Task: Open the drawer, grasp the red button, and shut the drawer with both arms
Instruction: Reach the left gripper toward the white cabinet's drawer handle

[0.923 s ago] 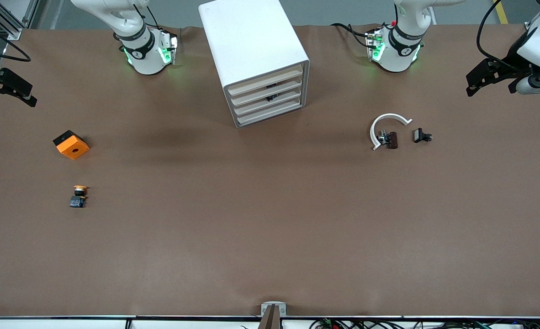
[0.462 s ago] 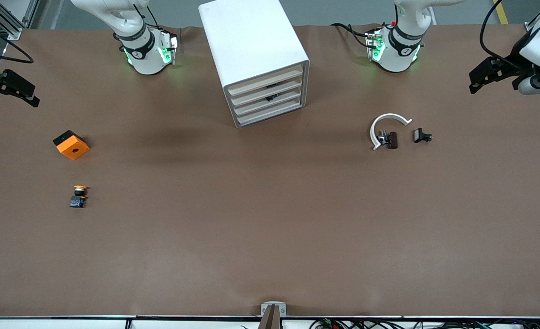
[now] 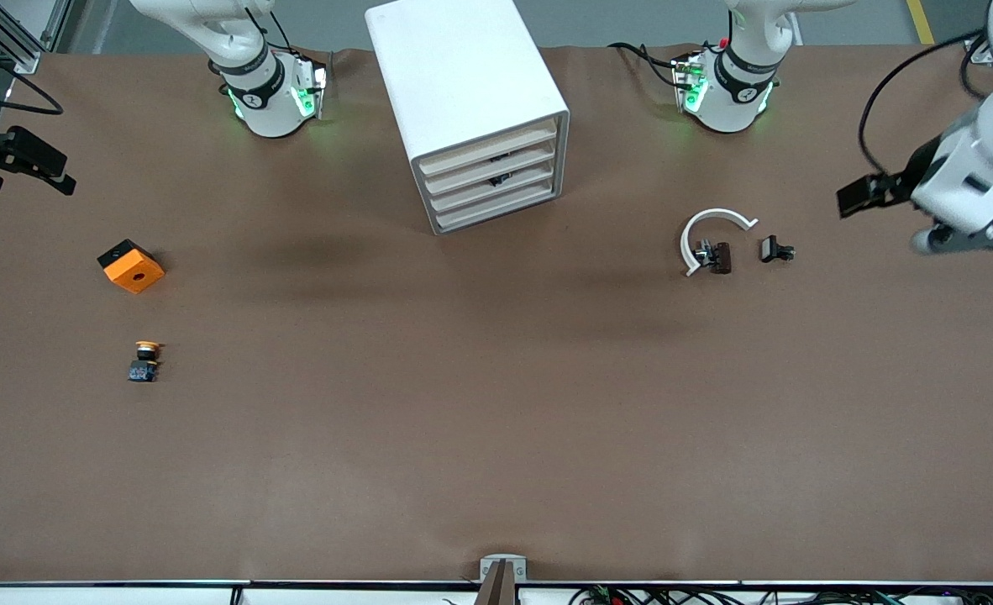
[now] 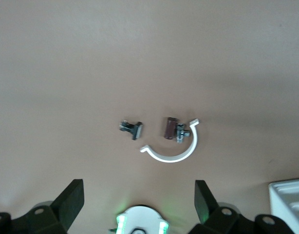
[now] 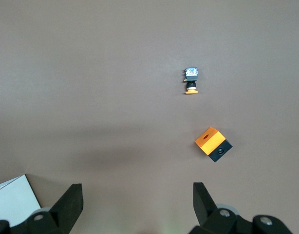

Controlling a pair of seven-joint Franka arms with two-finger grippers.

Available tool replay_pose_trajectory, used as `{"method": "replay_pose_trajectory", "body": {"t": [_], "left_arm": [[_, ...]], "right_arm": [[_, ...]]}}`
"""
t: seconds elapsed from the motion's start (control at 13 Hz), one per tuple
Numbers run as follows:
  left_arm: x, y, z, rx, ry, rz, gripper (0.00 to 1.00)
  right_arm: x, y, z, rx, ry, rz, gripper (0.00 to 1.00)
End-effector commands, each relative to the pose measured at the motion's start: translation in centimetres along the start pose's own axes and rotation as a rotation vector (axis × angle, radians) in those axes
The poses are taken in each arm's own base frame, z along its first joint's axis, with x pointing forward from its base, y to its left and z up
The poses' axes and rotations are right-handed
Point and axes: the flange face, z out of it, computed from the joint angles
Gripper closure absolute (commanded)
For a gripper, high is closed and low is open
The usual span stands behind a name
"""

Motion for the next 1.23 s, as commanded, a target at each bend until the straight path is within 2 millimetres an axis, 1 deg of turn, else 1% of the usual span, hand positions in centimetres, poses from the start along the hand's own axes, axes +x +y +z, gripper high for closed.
{"method": "replay_pose_trajectory", "body": {"t": [0.0,0.08,0.15,0.23,0.31,0.38,0.46,0.54,0.62,0.69,0.77,0.85,0.92,1.0,1.08,1.15], "left_arm": [[3.3,3.7,3.7,-0.033,-0.068,-0.079,0.00],[4.3,4.8,5.4,-0.063,-0.097,-0.116,0.00],[5.1,6.5,7.5,-0.063,-0.135,-0.168,0.00],[5.9,7.9,9.9,-0.047,-0.182,-0.250,0.00],[6.8,8.9,11.5,-0.043,-0.197,-0.328,0.00],[7.3,10.4,12.5,-0.073,-0.211,-0.381,0.00],[7.5,12.4,13.8,-0.117,-0.253,-0.432,0.00],[7.7,13.7,15.2,-0.144,-0.306,-0.501,0.00],[8.0,15.2,16.9,-0.136,-0.352,-0.590,0.00],[8.3,16.7,17.9,-0.119,-0.367,-0.656,0.00],[8.0,19.4,19.1,-0.087,-0.385,-0.723,0.00],[7.6,21.6,19.5,-0.068,-0.423,-0.867,0.00],[7.5,22.5,20.6,-0.021,-0.452,-1.028,0.00],[7.9,22.8,21.8,0.024,-0.474,-1.170,0.00],[8.2,23.5,23.7,0.069,-0.501,-1.273,0.00],[7.9,24.8,25.6,0.097,-0.555,-1.316,0.00]], "right_arm": [[-0.9,0.0,-0.4,0.020,0.006,0.006,0.00],[-0.8,0.0,-0.3,0.020,0.006,0.006,0.00],[-0.9,-0.1,-0.4,0.021,0.006,0.012,0.00],[-0.9,-0.5,-0.4,0.019,0.006,0.030,0.00],[-0.9,-0.7,-0.4,0.018,0.007,0.053,0.00],[-0.9,-0.7,-0.4,0.018,0.009,0.049,0.00],[-0.8,-0.6,-0.4,0.017,0.009,0.034,0.00],[-0.8,-0.4,-0.3,0.014,0.011,-0.002,0.00],[-0.8,0.0,-0.4,0.014,0.012,-0.006,0.00],[-0.8,0.0,-0.4,0.016,0.012,-0.007,0.00],[-0.8,0.0,-0.4,0.014,0.012,-0.007,0.00],[-0.8,0.0,-0.4,0.014,0.012,-0.007,0.00],[-0.8,0.0,-0.4,0.014,0.012,-0.007,0.00],[-0.8,0.0,-0.4,0.014,0.012,-0.007,0.00],[-0.8,-0.1,-0.3,0.014,0.011,-0.008,0.00],[-0.7,-0.1,-0.3,0.014,0.009,-0.008,0.00]]}}
